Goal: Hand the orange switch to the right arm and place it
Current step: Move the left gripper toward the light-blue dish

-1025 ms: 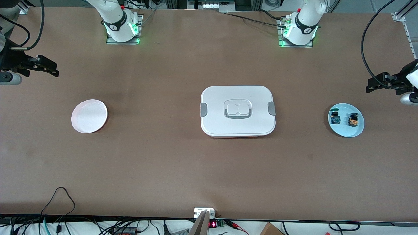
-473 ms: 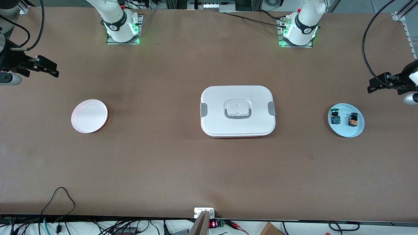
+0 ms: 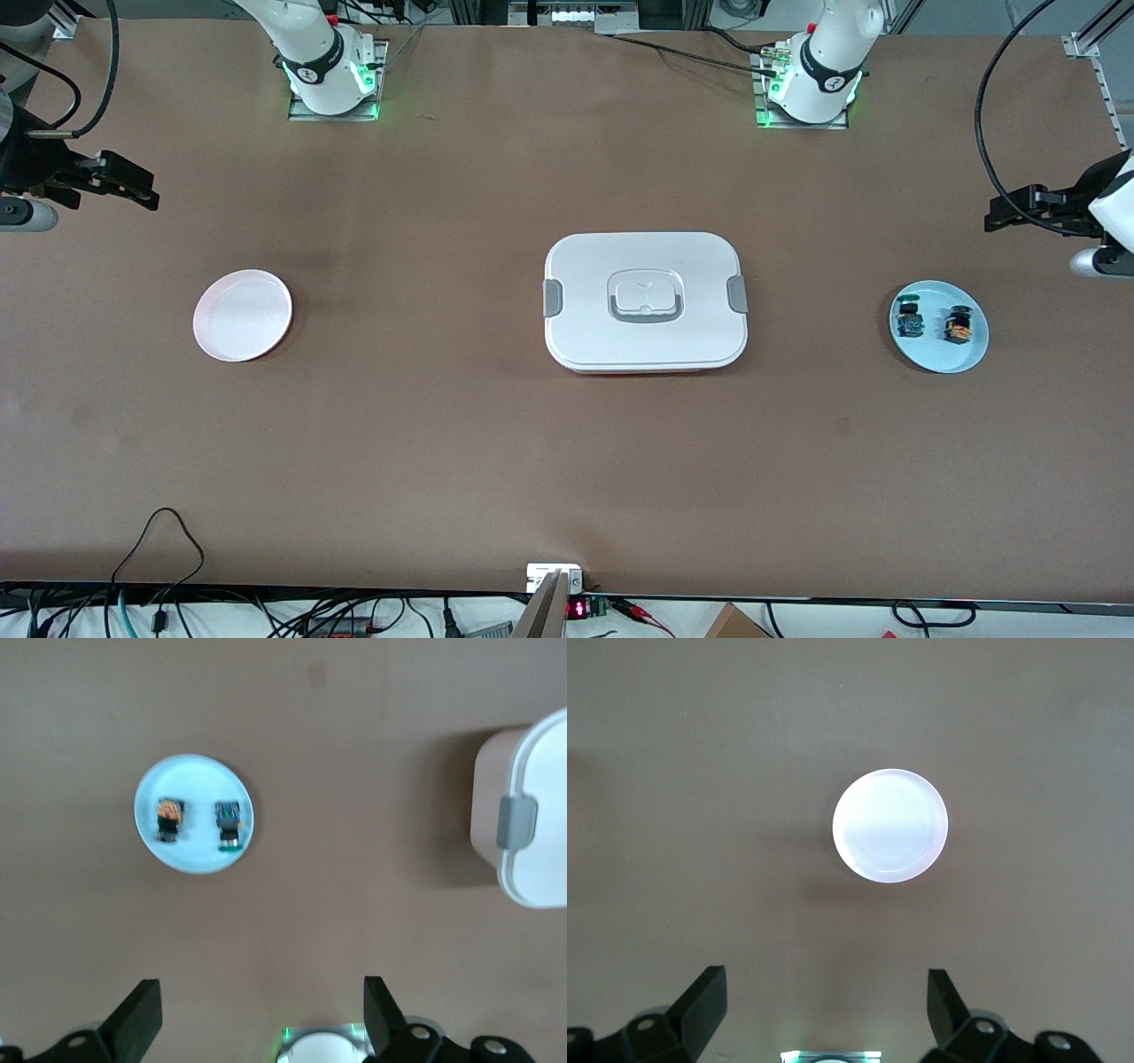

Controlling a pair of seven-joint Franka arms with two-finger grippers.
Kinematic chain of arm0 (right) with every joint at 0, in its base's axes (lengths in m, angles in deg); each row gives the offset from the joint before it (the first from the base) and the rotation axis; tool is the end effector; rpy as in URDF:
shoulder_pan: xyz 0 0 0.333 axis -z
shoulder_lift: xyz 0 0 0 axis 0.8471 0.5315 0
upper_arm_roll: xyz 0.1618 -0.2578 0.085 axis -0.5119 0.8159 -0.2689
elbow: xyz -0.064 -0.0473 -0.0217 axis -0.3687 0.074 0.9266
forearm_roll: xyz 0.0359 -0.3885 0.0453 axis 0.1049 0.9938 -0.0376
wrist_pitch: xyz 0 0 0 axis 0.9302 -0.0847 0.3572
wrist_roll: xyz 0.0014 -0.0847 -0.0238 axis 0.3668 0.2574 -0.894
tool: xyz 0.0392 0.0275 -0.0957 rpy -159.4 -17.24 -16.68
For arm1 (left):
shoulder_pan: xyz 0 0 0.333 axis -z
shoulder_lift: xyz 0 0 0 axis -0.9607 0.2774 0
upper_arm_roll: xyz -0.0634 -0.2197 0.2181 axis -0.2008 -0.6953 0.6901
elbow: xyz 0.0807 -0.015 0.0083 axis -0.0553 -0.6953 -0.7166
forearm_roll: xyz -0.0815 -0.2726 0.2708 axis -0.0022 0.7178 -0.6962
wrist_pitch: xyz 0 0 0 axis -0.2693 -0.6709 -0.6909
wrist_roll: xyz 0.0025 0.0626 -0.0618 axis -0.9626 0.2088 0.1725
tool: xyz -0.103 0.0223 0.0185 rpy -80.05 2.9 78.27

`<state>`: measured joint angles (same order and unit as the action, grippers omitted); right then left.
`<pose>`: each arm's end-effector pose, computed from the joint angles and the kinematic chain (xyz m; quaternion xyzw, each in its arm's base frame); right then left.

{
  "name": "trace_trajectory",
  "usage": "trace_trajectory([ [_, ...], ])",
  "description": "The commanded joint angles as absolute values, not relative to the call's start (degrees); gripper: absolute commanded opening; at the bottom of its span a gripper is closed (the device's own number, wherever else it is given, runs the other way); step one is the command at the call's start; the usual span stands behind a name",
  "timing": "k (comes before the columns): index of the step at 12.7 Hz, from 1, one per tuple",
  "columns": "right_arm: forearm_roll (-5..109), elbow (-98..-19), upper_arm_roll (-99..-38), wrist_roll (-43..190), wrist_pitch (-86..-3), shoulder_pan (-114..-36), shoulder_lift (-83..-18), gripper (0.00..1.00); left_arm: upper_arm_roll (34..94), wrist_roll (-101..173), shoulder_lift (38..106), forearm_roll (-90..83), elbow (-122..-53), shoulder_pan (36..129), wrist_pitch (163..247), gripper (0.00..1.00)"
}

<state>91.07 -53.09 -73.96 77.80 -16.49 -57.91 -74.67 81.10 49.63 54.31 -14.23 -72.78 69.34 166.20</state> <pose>0.5460 -0.0059 0.5989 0.9987 0.0049 -0.0470 0.0181 0.5697 0.0411 0.5750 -0.9916 0.0285 0.1264 0.0026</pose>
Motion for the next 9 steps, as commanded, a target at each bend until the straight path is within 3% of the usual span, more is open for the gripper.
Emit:
trace_trajectory([
  [1, 91.24, -52.12, -73.98, 77.58, -15.98, -57.72, -74.23, 1.00, 80.83, 55.22, 53.92, -13.77, -75.80, 68.80, 164.63, 1.00],
  [5, 91.42, -52.04, -74.07, 77.58, -16.42, -57.72, -73.96, 1.00, 80.91, 68.79, 54.36, -14.30, -82.21, 65.73, 165.77, 1.00],
  [9, 91.68, -52.04, -74.07, 77.58, -16.51, -57.81, -73.96, 1.00, 80.74, 88.88, 54.54, -20.62, -92.66, 64.41, 178.31, 1.00],
])
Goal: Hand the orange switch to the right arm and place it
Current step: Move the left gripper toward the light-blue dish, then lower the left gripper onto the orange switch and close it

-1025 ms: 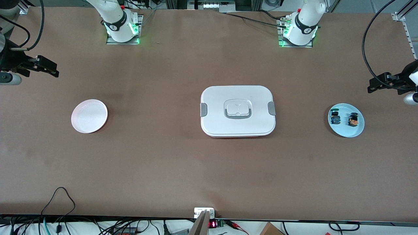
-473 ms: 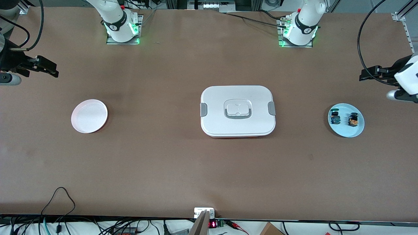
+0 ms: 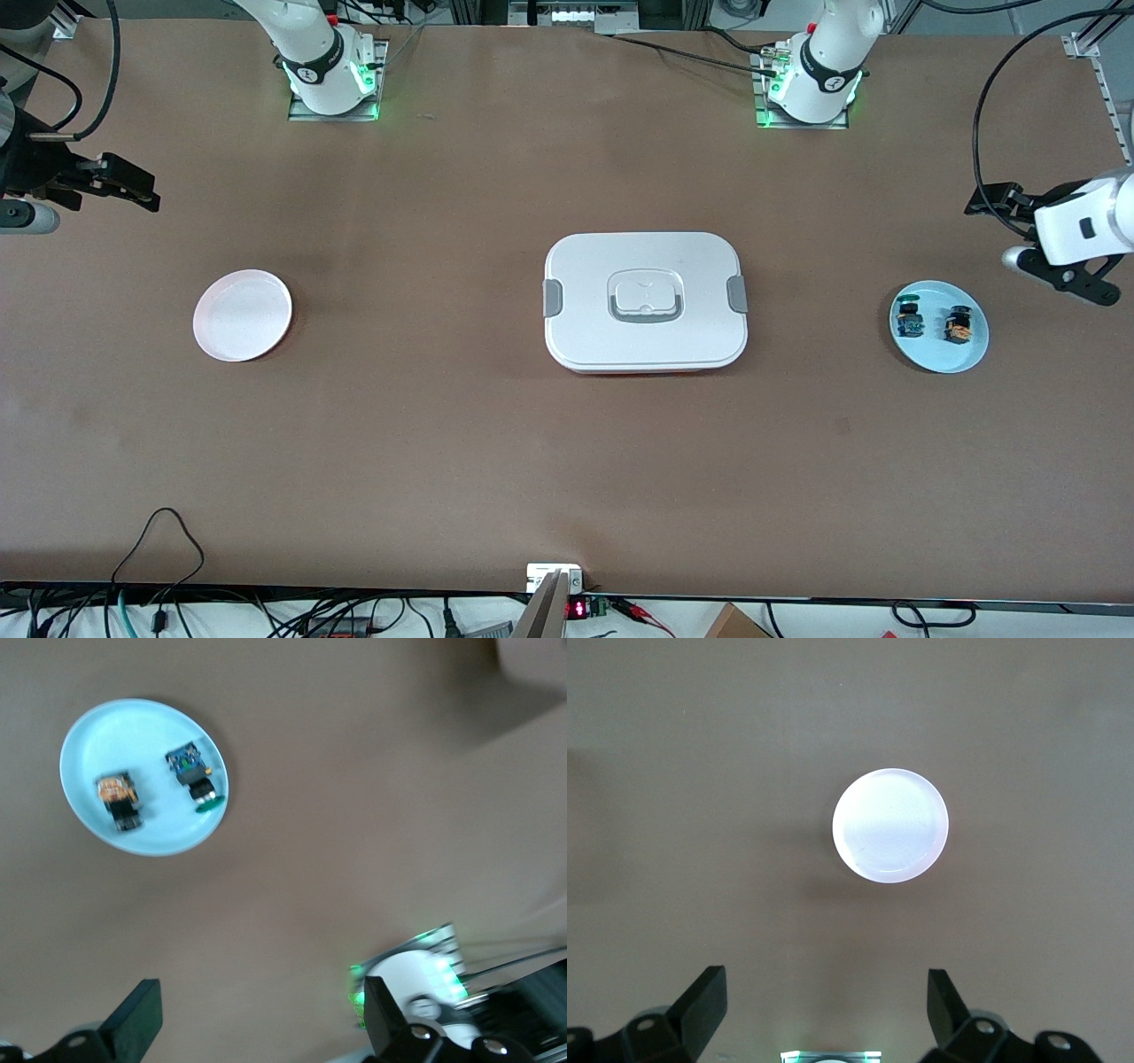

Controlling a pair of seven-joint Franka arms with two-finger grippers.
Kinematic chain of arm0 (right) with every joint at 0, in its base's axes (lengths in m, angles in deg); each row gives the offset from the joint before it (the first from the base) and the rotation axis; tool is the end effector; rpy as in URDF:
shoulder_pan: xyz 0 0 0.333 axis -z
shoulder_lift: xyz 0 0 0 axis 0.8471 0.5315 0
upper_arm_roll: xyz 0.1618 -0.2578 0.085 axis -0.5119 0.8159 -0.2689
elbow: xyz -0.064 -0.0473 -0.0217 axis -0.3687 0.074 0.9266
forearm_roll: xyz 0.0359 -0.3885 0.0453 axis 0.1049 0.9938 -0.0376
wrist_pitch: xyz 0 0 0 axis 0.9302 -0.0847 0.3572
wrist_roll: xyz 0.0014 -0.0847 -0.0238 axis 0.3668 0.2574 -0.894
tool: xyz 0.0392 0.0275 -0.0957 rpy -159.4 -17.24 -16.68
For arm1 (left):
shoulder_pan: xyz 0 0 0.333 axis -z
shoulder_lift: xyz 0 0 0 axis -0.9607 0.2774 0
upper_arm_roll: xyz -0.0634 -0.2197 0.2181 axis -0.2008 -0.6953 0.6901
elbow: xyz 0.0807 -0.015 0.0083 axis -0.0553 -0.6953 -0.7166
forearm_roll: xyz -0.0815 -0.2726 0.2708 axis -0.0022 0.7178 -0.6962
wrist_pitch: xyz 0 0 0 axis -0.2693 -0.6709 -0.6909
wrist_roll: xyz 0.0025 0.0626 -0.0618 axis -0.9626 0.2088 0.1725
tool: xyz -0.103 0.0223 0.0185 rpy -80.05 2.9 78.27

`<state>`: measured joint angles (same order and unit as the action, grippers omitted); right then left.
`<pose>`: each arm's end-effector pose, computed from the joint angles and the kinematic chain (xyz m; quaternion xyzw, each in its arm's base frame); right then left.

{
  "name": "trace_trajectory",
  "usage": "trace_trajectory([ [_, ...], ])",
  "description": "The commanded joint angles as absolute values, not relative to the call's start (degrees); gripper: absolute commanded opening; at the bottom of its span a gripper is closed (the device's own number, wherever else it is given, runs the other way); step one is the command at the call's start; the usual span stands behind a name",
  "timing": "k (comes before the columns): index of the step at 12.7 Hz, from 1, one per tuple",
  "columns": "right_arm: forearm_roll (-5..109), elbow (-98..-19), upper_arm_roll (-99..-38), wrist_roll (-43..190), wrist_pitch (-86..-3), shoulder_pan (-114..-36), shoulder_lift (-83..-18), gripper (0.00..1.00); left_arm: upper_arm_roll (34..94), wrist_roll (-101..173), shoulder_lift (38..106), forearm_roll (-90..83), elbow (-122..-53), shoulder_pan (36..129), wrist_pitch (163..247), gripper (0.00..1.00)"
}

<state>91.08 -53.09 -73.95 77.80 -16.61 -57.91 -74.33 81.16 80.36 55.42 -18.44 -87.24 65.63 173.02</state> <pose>0.5478 -0.0060 0.5958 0.9986 0.0049 -0.0489 0.0181 0.5546 0.0850 0.4592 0.9426 -0.2622 -0.2047 0.0304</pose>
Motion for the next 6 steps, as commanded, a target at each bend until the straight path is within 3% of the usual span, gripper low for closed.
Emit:
trace_trajectory([
  [1, 91.68, -52.04, -74.07, 77.58, -16.51, -57.81, -73.96, 1.00, 80.74, 94.93, 54.62, -21.41, -95.21, 63.44, 182.26, 1.00],
  [6, 91.59, -52.04, -74.07, 77.58, -17.21, -57.98, -74.05, 1.00, 80.56, 130.87, 59.88, -22.74, -100.51, 57.47, 201.70, 1.00],
])
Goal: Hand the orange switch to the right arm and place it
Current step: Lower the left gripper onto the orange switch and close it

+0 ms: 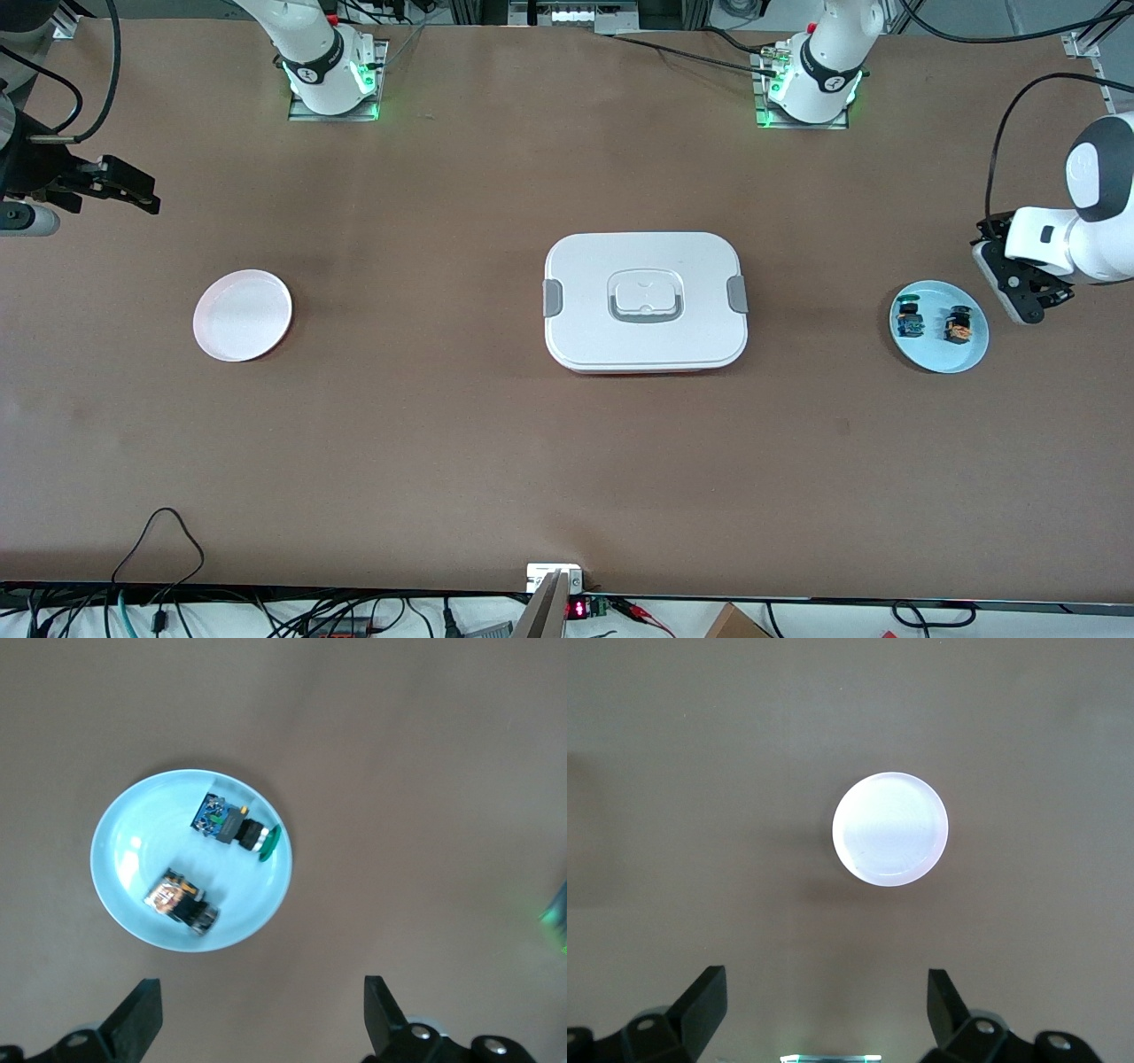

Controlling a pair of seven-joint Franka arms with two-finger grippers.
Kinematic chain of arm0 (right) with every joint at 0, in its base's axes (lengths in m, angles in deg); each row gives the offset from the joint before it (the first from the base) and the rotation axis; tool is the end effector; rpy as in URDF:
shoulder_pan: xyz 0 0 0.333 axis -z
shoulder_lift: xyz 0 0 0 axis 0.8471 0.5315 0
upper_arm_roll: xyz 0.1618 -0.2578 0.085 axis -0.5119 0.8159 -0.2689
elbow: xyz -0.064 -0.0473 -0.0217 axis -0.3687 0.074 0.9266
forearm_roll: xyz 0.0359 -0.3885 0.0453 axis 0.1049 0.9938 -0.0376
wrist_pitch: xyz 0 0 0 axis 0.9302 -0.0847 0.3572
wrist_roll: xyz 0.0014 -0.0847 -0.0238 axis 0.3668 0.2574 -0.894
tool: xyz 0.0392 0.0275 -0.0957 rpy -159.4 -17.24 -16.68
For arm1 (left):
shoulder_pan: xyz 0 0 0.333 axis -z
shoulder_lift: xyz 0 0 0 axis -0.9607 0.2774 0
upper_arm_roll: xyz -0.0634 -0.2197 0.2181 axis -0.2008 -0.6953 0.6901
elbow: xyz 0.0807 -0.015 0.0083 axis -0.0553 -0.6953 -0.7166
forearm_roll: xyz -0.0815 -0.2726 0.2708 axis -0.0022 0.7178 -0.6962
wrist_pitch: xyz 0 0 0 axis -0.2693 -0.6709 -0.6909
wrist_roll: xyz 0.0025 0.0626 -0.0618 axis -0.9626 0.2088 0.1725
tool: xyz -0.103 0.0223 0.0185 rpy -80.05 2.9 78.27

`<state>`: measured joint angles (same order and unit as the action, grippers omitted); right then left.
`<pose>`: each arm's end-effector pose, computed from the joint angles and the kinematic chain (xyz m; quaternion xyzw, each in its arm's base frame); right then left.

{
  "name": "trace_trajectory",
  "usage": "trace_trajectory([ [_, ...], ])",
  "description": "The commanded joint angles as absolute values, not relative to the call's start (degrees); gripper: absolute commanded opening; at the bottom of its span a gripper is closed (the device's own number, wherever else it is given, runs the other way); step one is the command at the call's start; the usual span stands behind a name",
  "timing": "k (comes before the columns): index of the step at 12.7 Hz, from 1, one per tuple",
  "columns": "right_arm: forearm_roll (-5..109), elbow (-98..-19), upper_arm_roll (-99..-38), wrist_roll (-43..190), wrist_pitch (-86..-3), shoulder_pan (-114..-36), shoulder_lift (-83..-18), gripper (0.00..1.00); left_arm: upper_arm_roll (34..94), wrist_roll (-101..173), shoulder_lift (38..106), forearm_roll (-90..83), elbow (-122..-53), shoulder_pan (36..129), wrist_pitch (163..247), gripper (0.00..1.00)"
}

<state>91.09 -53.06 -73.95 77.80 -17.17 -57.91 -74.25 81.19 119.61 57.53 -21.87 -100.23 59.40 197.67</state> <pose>0.5493 -0.0060 0.5961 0.9988 0.0050 -0.0445 0.0183 0.5507 0.1466 0.3622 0.8230 -0.5509 -0.1344 0.0334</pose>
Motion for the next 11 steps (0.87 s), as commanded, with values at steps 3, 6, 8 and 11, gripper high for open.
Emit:
trace_trajectory([
  [3, 91.77, -52.04, -74.16, 77.84, -17.65, -58.16, -74.14, 1.00, 80.56, 149.59, 63.93, -21.60, -100.68, 55.79, 210.48, 1.00],
  [6, 91.68, -52.04, -74.16, 78.10, -17.91, -58.16, -74.14, 1.00, 80.39, 162.88, 67.27, -21.33, -100.95, 55.17, 214.90, 1.00],
  [8, 91.77, -52.04, -74.16, 78.19, -18.09, -58.16, -73.97, 1.00, 80.39, 171.93, 69.64, -17.67, -100.95, 53.08, 216.05, 1.00],
  [11, 91.77, -52.04, -74.16, 77.93, -18.61, -58.16, -74.05, 1.00, 80.39, 178.74, 73.68, -13.34, -100.95, 49.82, 219.99, 1.00],
])
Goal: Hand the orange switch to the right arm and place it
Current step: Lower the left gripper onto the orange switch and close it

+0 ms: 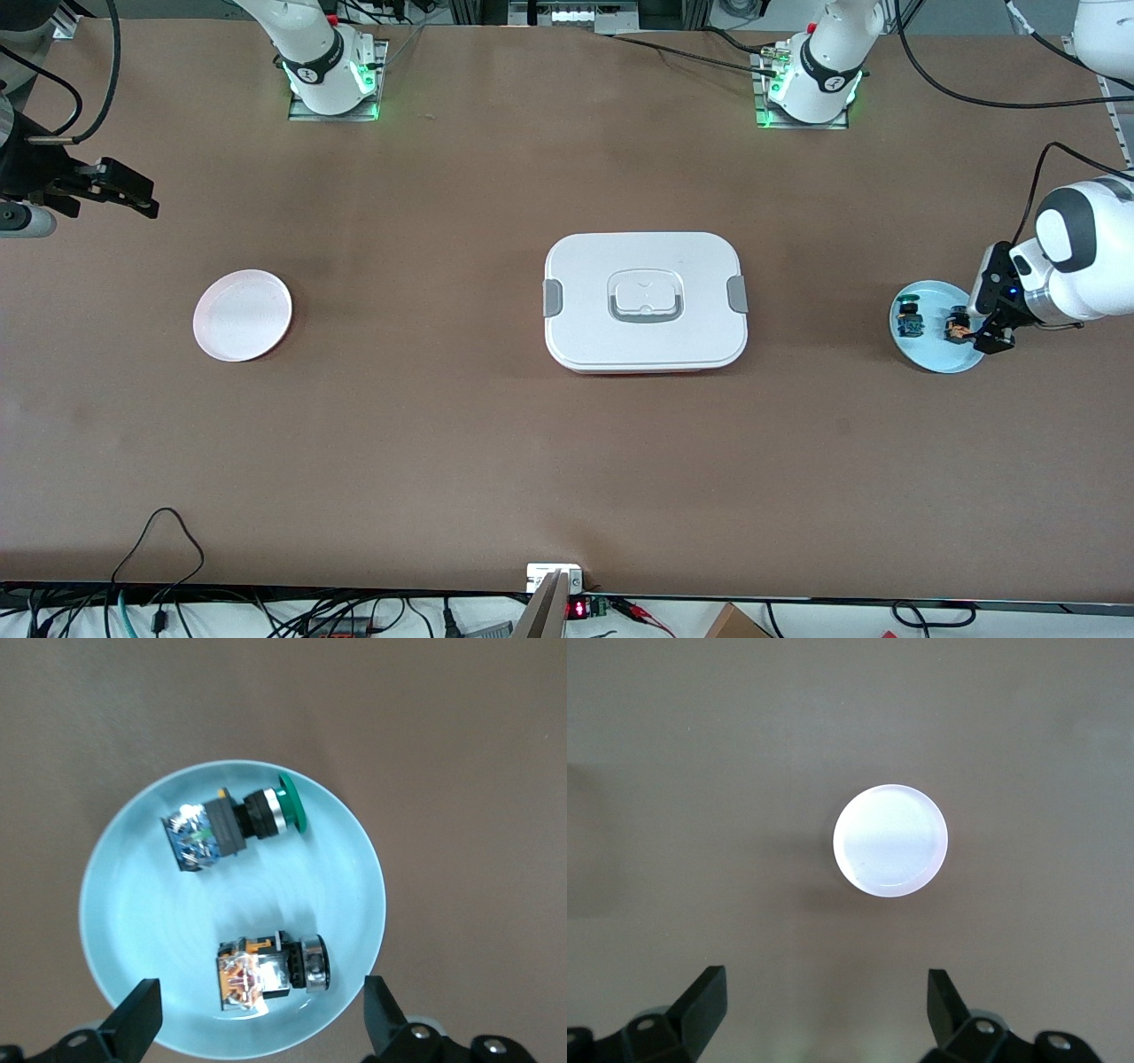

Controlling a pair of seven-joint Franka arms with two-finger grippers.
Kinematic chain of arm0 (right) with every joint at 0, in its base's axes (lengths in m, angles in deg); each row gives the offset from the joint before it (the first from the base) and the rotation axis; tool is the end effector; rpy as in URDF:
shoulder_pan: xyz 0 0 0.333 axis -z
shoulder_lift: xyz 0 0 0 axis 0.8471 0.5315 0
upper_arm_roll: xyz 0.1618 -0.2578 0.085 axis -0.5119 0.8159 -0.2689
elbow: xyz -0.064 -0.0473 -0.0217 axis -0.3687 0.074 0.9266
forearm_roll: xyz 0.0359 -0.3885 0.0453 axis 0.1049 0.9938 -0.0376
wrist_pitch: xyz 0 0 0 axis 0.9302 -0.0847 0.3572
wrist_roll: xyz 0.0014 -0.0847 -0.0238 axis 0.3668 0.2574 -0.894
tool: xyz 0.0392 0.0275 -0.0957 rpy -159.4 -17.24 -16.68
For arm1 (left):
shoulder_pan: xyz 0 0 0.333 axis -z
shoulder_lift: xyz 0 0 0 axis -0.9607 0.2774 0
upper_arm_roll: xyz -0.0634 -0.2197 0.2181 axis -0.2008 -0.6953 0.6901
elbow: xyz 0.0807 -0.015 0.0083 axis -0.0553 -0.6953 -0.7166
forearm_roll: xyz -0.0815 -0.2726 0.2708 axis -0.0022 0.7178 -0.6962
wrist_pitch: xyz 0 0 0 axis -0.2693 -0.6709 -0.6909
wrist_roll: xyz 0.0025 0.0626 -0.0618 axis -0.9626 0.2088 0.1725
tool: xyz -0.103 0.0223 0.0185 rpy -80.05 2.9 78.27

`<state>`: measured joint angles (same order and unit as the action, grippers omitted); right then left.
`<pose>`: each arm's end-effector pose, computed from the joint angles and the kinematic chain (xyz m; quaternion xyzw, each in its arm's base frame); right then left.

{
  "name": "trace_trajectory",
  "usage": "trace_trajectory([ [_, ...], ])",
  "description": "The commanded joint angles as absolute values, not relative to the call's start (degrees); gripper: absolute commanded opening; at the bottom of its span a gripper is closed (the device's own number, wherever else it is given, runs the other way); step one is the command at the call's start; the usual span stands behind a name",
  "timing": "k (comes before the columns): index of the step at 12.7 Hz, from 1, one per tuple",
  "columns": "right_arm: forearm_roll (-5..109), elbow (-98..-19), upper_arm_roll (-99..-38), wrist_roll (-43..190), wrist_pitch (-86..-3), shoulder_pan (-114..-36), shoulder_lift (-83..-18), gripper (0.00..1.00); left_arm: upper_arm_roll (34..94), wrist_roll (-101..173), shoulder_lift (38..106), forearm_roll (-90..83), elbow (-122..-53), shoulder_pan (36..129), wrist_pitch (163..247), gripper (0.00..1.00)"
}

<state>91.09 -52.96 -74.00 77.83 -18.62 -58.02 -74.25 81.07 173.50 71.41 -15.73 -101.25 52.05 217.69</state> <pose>0.5523 -0.0043 0.5989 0.9993 0.0064 -0.0309 0.0184 0.5579 0.2153 0.2351 0.5557 -0.8279 -0.0347 0.0677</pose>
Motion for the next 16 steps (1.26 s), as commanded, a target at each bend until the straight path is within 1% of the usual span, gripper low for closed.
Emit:
trace_trajectory([
  [1, 91.77, -52.04, -74.25, 77.84, -18.61, -58.24, -74.05, 1.00, 80.39, 178.84, 74.48, -13.16, -100.77, 49.55, 220.88, 1.00],
  [16, 91.77, -52.04, -74.16, 78.10, -18.53, -58.16, -74.14, 1.00, 80.30, 179.01, 78.53, -9.90, -100.07, 49.02, 223.87, 1.00],
])
